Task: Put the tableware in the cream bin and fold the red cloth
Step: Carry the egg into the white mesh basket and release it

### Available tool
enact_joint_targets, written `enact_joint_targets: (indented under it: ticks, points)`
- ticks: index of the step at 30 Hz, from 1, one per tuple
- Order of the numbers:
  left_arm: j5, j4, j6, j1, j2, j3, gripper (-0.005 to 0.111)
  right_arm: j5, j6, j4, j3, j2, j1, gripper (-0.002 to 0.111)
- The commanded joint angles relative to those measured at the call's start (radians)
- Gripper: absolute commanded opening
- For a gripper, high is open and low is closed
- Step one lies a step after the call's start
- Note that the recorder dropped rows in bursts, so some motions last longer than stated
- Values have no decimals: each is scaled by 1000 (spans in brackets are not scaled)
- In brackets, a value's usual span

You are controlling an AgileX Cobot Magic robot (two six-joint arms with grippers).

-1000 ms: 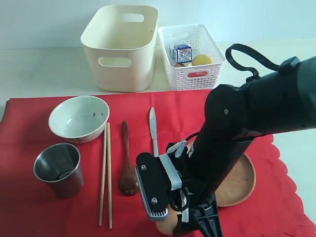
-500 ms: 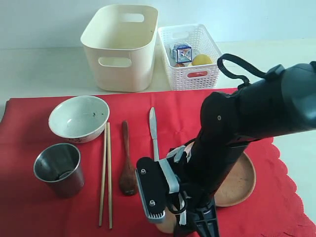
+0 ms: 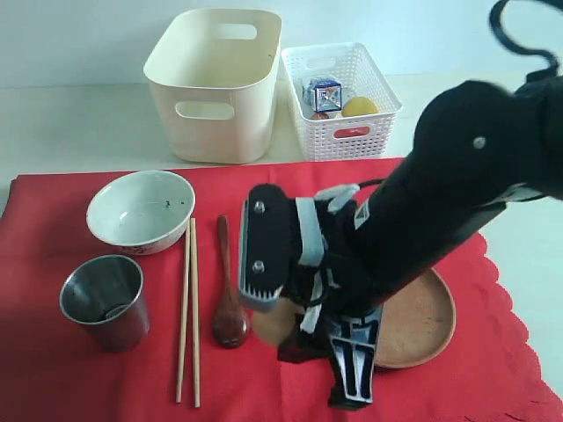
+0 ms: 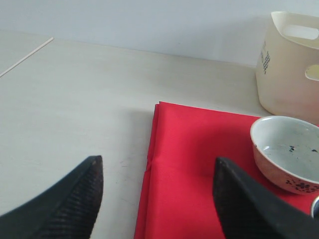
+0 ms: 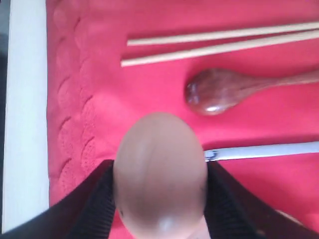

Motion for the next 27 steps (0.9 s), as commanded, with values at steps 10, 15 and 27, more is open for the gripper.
enact_joint_targets:
  ticks: [10,15,27]
  points:
    - [-6,5,6,1,-6,0,62,1,361,-41,-192,-152,1,0]
    - [-6,5,6,1,-6,0,62,1,468,-109,-293,-152,1,0]
    - [-6,5,6,1,-6,0,62,-104,989,-731,-513,-91,-2,0]
